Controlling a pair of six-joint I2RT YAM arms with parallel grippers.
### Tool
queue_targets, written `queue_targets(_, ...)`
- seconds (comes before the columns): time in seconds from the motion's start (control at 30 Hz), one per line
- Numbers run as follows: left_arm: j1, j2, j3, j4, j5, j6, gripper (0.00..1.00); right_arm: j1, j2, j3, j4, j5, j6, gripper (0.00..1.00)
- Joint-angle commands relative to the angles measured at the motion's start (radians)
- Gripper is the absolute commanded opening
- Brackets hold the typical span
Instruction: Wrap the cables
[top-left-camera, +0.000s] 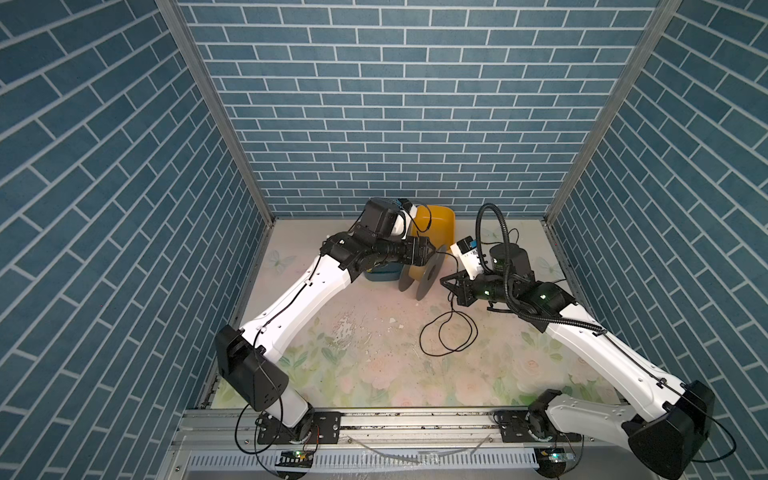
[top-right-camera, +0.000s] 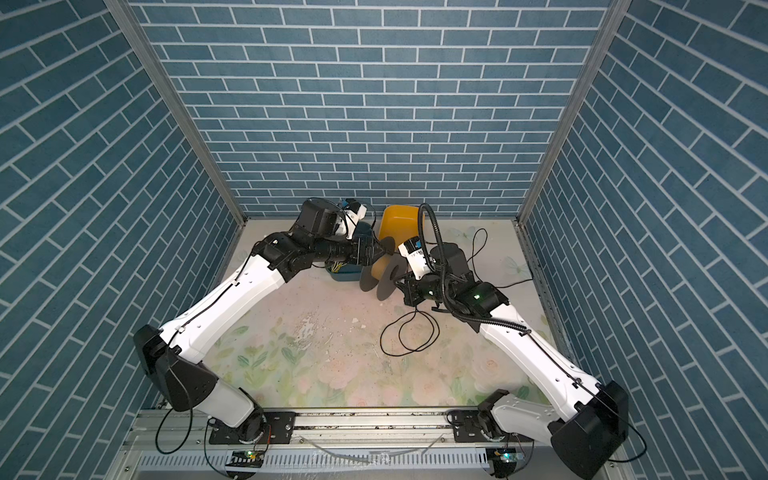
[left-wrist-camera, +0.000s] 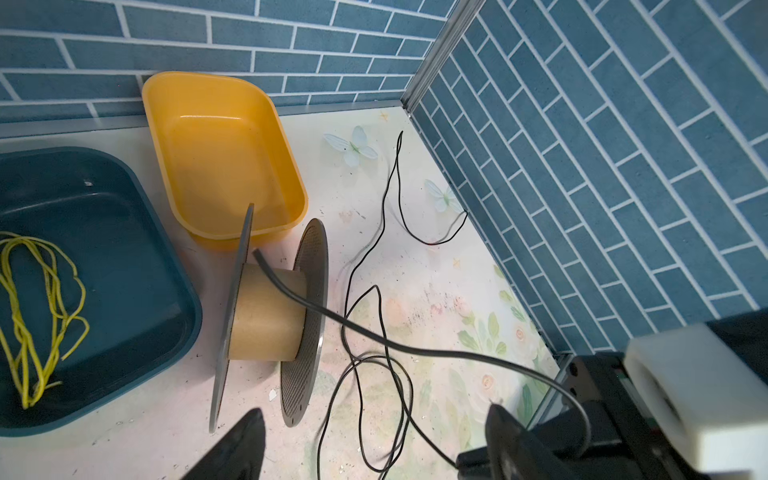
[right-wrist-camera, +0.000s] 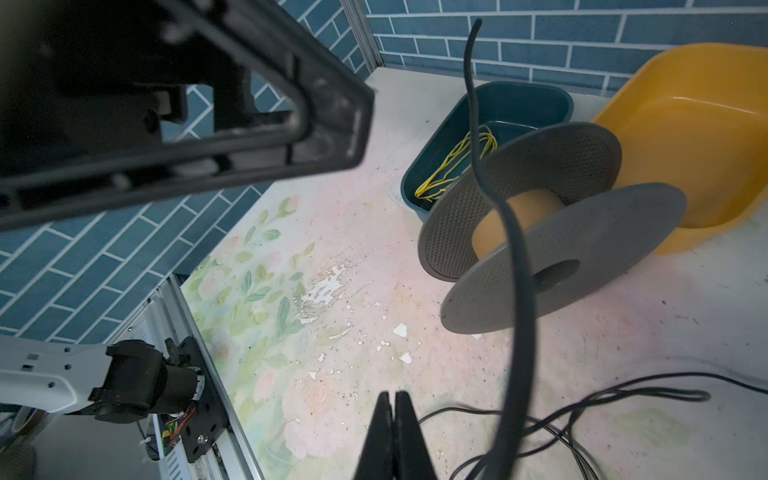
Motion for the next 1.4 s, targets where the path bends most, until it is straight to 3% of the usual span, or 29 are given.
queue_targets(0.0, 0.016, 0.011, 0.022, -0.001, 0.017, -0.056, 0.82, -0.002, 0.013, 0.068, 0.057, -0.080, 0.035, 0.00)
queue_targets(0.3, 0.046, 0.046, -0.044, 0.147, 0.102, -0.200, 0.71, -0.003, 0.045, 0.068, 0.116, -0.122, 0.045, 0.00)
queue_targets(0.47, 0.046, 0.089, -0.045, 0.206, 0.127, -0.250, 0.58, -0.003, 0.067, 0.080, 0.145, -0.167, 0.042, 0.00)
queue_targets(0.57, 0.047, 0.102, -0.034, 0.218, 0.125, -0.261, 0.44, -0.003, 0.069, 0.084, 0.121, -0.153, 0.026, 0.00)
queue_targets(0.73, 0.052, 0.113, -0.017, 0.221, 0.128, -0.276, 0.00, -0.003, 0.062, 0.078, 0.069, -0.060, 0.020, 0.00)
queue_targets(0.8, 0.056, 0.121, -0.006, 0.221, 0.147, -0.287, 0.00, -0.003, 0.055, 0.065, 0.066, -0.018, 0.029, 0.01)
queue_targets(0.9, 0.056, 0.118, -0.012, 0.241, 0.144, -0.311, 0.00, -0.003, 0.035, 0.030, 0.080, 0.066, 0.063, 0.15)
queue_targets(0.97, 0.056, 0.110, -0.026, 0.260, 0.129, -0.324, 0.00, -0.003, 0.015, -0.006, 0.110, 0.111, 0.090, 0.19)
queue_targets(1.07, 0.056, 0.087, -0.053, 0.286, 0.096, -0.348, 0.00, 0.006, -0.018, -0.060, 0.148, 0.199, 0.127, 0.43)
queue_targets(1.17, 0.056, 0.063, -0.086, 0.327, 0.067, -0.375, 0.00, 0.022, -0.043, -0.124, 0.218, 0.238, 0.159, 0.55)
queue_targets(1.37, 0.056, 0.049, -0.107, 0.336, 0.019, -0.395, 0.00, 0.115, -0.064, -0.214, 0.341, 0.364, 0.158, 0.57)
